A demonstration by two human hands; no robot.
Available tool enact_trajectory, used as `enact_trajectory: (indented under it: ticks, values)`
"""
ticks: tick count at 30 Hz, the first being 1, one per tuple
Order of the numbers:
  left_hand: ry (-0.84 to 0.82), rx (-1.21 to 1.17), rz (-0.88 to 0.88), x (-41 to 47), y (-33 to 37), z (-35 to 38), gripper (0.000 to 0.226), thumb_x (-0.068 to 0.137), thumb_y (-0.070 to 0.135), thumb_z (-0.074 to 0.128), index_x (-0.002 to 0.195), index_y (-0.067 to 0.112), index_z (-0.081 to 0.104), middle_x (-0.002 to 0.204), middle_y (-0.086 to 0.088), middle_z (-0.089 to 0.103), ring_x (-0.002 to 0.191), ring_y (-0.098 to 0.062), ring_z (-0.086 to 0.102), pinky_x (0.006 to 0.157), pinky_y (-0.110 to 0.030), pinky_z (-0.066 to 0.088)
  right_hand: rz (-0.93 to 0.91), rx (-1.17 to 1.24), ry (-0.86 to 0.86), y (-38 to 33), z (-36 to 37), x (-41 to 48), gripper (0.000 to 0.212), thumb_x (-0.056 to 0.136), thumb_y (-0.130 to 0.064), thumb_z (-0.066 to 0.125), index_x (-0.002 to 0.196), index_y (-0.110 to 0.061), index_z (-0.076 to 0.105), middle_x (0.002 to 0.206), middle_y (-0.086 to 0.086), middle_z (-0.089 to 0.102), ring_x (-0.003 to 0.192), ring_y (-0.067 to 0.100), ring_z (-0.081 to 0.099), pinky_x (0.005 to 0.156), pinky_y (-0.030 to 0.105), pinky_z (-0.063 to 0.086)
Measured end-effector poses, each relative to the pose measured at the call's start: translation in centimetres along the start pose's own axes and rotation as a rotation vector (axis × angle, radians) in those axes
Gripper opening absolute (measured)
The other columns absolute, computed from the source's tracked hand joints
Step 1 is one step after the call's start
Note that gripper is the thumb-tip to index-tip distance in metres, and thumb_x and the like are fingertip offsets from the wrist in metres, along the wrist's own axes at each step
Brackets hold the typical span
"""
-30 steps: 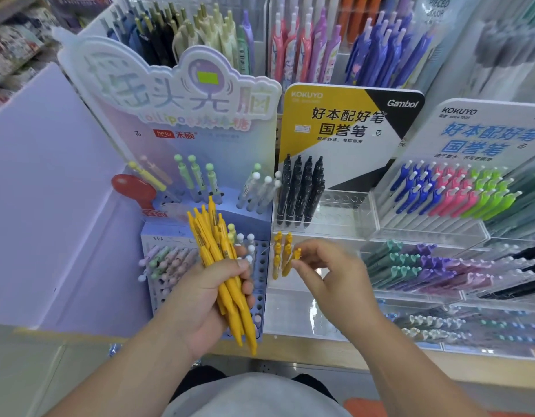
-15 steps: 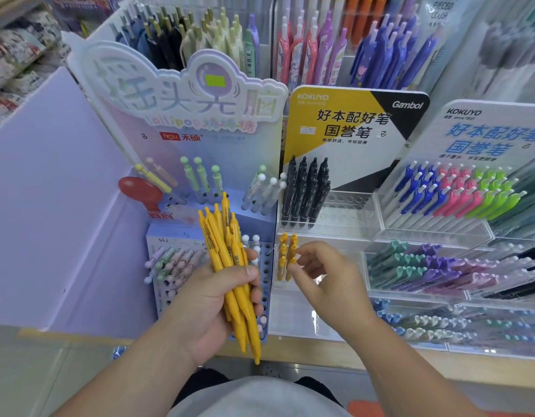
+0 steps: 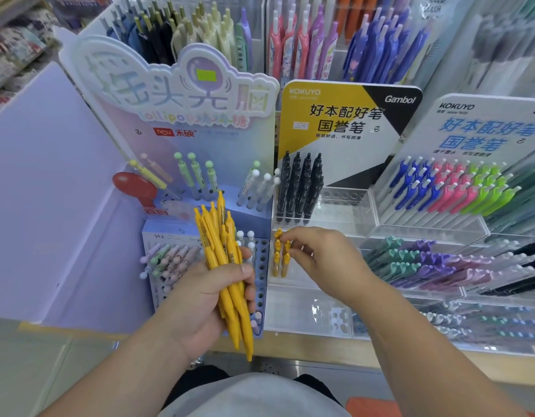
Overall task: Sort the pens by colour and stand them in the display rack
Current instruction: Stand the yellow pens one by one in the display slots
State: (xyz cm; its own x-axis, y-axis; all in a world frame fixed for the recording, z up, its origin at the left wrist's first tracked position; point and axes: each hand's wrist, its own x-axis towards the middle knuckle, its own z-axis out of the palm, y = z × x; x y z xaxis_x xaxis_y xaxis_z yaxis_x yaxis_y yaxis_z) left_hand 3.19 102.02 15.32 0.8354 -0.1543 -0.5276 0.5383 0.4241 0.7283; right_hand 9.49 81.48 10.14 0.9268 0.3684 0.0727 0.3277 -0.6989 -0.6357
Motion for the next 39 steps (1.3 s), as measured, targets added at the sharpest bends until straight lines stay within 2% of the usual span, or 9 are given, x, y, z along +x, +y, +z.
enact_trajectory:
  ticks: [6, 9, 12, 16, 20, 23, 29, 33, 39]
  values:
    - [-0.059, 0.071, -0.027, -0.2, 0.3, 0.5, 0.034, 0.068, 0.007, 0.07, 0.102, 0.008, 0.067, 0.068, -0.012, 0.055, 0.051, -0.021, 0.053, 0.05, -0.034, 0.048, 0.058, 0.035, 0.07, -0.6, -0.6, -0.9, 0.023, 0.092, -0.022, 0.065, 0.114, -0.03, 0.064, 0.074, -0.017, 0.062, 0.067, 0.005, 0.058, 0.064, 0.03, 0.052]
    - [-0.144, 0.107, -0.049, -0.3, 0.6, 1.2, 0.036, 0.063, 0.008, 0.074, 0.099, 0.012, 0.07, 0.065, -0.011, 0.053, 0.05, -0.021, 0.052, 0.05, -0.033, 0.047, 0.165, 0.356, 0.209, -2.5, -1.5, -1.4, 0.012, 0.092, -0.02, 0.067, 0.103, -0.022, 0.068, 0.068, -0.007, 0.063, 0.06, 0.008, 0.057, 0.058, 0.026, 0.049]
    - [-0.178, 0.21, -0.017, -0.1, 0.7, 2.2, 0.021, 0.068, 0.007, 0.07, 0.086, 0.016, 0.073, 0.064, -0.012, 0.053, 0.052, -0.022, 0.052, 0.052, -0.033, 0.047, 0.203, 0.767, 0.173, -5.5, -2.7, -1.7, 0.006, 0.089, -0.014, 0.069, 0.094, -0.011, 0.07, 0.072, 0.007, 0.068, 0.058, 0.01, 0.061, 0.052, 0.019, 0.045]
    - [-0.224, 0.334, -0.009, 0.2, 0.7, 3.0, 0.022, 0.07, 0.006, 0.069, 0.091, 0.012, 0.066, 0.067, -0.012, 0.053, 0.052, -0.022, 0.052, 0.055, -0.034, 0.047, 0.299, 0.982, 0.212, -6.8, -3.6, -1.3, 0.014, 0.092, -0.016, 0.065, 0.105, -0.01, 0.065, 0.078, 0.013, 0.063, 0.055, 0.011, 0.057, 0.05, 0.021, 0.043]
    - [-0.396, 0.331, -0.127, 0.0, 1.1, 3.2, 0.034, 0.063, 0.008, 0.071, 0.097, 0.009, 0.065, 0.068, -0.012, 0.05, 0.048, -0.022, 0.05, 0.05, -0.028, 0.044, 0.371, 1.087, 0.136, -5.7, -4.3, -0.9, 0.024, 0.097, -0.024, 0.056, 0.106, -0.006, 0.068, 0.071, 0.006, 0.062, 0.056, 0.015, 0.052, 0.051, 0.026, 0.037]
    - [-0.448, 0.313, -0.157, 0.2, 1.2, 3.1, 0.039, 0.063, 0.009, 0.072, 0.101, 0.008, 0.066, 0.068, -0.012, 0.051, 0.047, -0.021, 0.05, 0.047, -0.027, 0.042, 0.349, 1.11, 0.124, -5.2, -4.5, -0.8, 0.025, 0.097, -0.022, 0.056, 0.101, -0.001, 0.069, 0.067, 0.004, 0.062, 0.057, 0.014, 0.051, 0.052, 0.025, 0.036]
    - [-0.415, 0.467, -0.154, 1.1, 1.7, 2.8, 0.049, 0.066, 0.011, 0.073, 0.113, 0.007, 0.063, 0.072, -0.008, 0.059, 0.051, -0.021, 0.053, 0.053, -0.03, 0.044, 0.332, 1.128, 0.238, -4.4, -4.5, -0.4, 0.02, 0.099, -0.016, 0.053, 0.109, -0.01, 0.07, 0.079, 0.001, 0.069, 0.066, 0.011, 0.057, 0.063, 0.029, 0.044]
    - [-0.348, 0.546, -0.18, 1.8, 2.0, 2.1, 0.044, 0.07, 0.006, 0.069, 0.114, 0.011, 0.067, 0.073, -0.01, 0.058, 0.052, -0.022, 0.054, 0.055, -0.031, 0.048, 0.313, 1.066, 0.427, -3.6, -4.5, -0.5, 0.019, 0.098, -0.01, 0.055, 0.113, -0.011, 0.068, 0.086, 0.001, 0.073, 0.07, 0.01, 0.061, 0.061, 0.024, 0.048]
    - [-0.282, 0.453, -0.221, 1.7, 1.6, 0.7, 0.038, 0.07, 0.005, 0.069, 0.108, 0.01, 0.07, 0.073, -0.015, 0.054, 0.052, -0.024, 0.053, 0.053, -0.031, 0.048, 0.239, 0.885, 0.718, -2.3, -5.0, -2.1, 0.019, 0.101, -0.008, 0.05, 0.115, -0.011, 0.062, 0.09, 0.0, 0.071, 0.071, 0.014, 0.063, 0.061, 0.026, 0.05]
